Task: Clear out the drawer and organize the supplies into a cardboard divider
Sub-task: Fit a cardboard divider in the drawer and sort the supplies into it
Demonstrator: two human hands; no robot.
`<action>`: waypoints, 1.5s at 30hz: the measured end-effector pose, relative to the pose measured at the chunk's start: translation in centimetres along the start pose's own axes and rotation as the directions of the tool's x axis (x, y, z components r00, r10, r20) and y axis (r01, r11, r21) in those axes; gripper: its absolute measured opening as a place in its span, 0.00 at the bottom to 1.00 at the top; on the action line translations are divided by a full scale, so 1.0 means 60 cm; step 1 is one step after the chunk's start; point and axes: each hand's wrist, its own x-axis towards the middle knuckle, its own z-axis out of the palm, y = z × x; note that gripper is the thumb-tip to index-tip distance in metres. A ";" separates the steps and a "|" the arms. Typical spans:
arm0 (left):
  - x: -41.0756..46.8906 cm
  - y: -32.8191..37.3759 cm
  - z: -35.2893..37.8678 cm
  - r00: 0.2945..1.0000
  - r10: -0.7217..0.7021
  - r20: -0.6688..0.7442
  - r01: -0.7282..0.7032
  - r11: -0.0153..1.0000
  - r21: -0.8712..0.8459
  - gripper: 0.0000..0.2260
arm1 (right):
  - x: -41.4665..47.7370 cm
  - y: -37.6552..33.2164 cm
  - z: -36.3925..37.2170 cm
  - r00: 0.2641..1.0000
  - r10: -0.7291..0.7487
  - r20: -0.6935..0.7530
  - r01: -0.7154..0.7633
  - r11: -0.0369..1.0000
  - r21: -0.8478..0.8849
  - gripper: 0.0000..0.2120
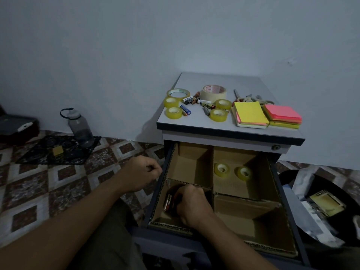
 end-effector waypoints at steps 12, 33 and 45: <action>0.031 0.084 -0.080 0.946 0.204 -0.250 -0.215 0.976 -0.017 0.05 | -0.010 -0.017 -0.181 0.970 -0.206 -0.132 0.205 0.979 -0.021 0.07; 0.271 0.178 -0.104 0.986 0.165 -0.012 -0.129 0.809 0.574 0.23 | 0.230 -0.025 -0.419 0.925 -0.263 -0.275 0.165 0.928 -0.333 0.11; 0.296 0.164 -0.108 0.980 0.196 0.039 -0.185 0.813 0.552 0.21 | 0.273 -0.037 -0.401 0.935 -0.304 -0.181 0.202 0.879 -0.432 0.12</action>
